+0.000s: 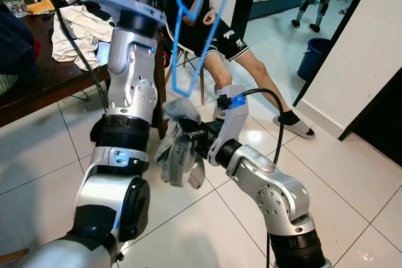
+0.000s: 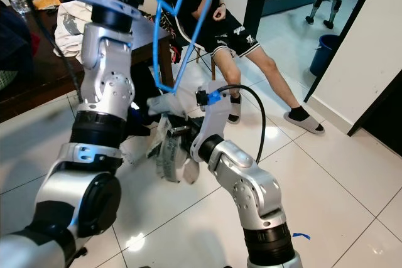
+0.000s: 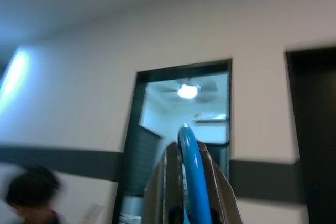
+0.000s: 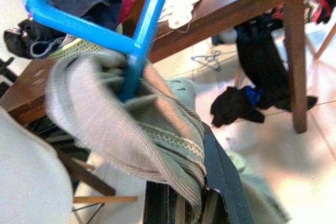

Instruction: Hang hanger

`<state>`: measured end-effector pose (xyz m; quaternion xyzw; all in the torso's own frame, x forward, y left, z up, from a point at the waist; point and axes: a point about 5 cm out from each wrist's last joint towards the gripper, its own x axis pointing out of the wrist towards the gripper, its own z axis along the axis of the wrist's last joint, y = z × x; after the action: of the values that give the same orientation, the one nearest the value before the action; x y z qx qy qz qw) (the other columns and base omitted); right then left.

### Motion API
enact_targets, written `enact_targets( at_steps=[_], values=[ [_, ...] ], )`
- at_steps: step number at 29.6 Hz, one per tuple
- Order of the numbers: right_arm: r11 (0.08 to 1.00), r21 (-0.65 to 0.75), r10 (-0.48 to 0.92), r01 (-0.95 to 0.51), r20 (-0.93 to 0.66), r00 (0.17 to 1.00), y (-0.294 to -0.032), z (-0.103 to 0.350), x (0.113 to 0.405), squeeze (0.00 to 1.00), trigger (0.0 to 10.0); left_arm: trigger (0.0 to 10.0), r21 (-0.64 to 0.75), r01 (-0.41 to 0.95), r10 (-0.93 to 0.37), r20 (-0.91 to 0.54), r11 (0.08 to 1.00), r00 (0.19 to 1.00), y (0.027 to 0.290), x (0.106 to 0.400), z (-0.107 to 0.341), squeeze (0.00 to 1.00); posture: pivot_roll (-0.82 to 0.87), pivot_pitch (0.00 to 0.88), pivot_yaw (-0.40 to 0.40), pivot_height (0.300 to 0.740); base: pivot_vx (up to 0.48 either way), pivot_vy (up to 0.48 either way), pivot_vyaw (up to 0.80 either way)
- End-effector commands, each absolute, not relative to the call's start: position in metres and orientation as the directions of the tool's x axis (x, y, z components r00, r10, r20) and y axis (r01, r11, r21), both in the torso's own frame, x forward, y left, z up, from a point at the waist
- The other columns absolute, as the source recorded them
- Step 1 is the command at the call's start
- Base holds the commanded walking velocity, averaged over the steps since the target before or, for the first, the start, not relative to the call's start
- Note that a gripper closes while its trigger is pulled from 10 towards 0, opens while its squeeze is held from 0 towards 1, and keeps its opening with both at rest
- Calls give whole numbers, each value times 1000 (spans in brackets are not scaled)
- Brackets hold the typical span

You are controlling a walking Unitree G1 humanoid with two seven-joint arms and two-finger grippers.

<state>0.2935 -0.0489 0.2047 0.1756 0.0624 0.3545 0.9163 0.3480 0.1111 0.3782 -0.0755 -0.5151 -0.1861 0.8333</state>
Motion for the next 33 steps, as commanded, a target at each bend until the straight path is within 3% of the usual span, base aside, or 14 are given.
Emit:
enact_targets(
  at_steps=[1, 3, 5, 7, 10, 15, 26, 33],
  values=[
    [658, 404, 696, -636, -3, 718, -51, 201, 290, 0, 0, 10000, 172, 307, -287, 878, 936, 384, 107, 346, 375, 0, 57, 139, -9, 740, 0, 0, 0],
    [648, 412, 704, -641, -3, 710, -51, 201, 289, 0, 0, 10000, 190, 293, -298, 874, 937, 384, 107, 346, 373, 0, 57, 139, -9, 740, 0, 0, 0],
    [558, 465, 770, -688, 19, 638, -48, 203, 281, 0, 0, 10000, 319, 216, -380, 846, 923, 373, 102, 343, 361, 0, 56, 143, -9, 740, 0, 0, 0],
    [533, 476, 786, -700, 28, 618, -47, 203, 279, 0, 0, 10000, 350, 194, -399, 839, 916, 370, 100, 343, 358, 0, 56, 143, -9, 740, 0, 0, 0],
    [383, 543, 842, -747, 128, 525, -44, 214, 269, 0, 0, 10000, 515, 113, -520, 785, 850, 337, 85, 338, 342, 0, 56, 141, -12, 740, 0, 0, 0],
    [298, 573, 858, -763, 190, 478, -45, 221, 265, 0, 0, 10000, 629, 71, -617, 725, 774, 305, 72, 333, 326, 0, 57, 140, -13, 740, 0, 0, 0],
    [232, 660, 872, -715, 185, 454, -47, 218, 264, 0, 0, 10000, 735, -6, -709, 656, 678, 257, 63, 325, 312, 0, 57, 145, -18, 740, 0, 0, 0],
    [349, 617, 907, -706, -34, 419, -43, 192, 255, 0, 0, 10000, 675, -118, -628, 726, 728, 281, 82, 332, 330, 0, 54, 149, -19, 740, 0, 0, 0]
  ],
)
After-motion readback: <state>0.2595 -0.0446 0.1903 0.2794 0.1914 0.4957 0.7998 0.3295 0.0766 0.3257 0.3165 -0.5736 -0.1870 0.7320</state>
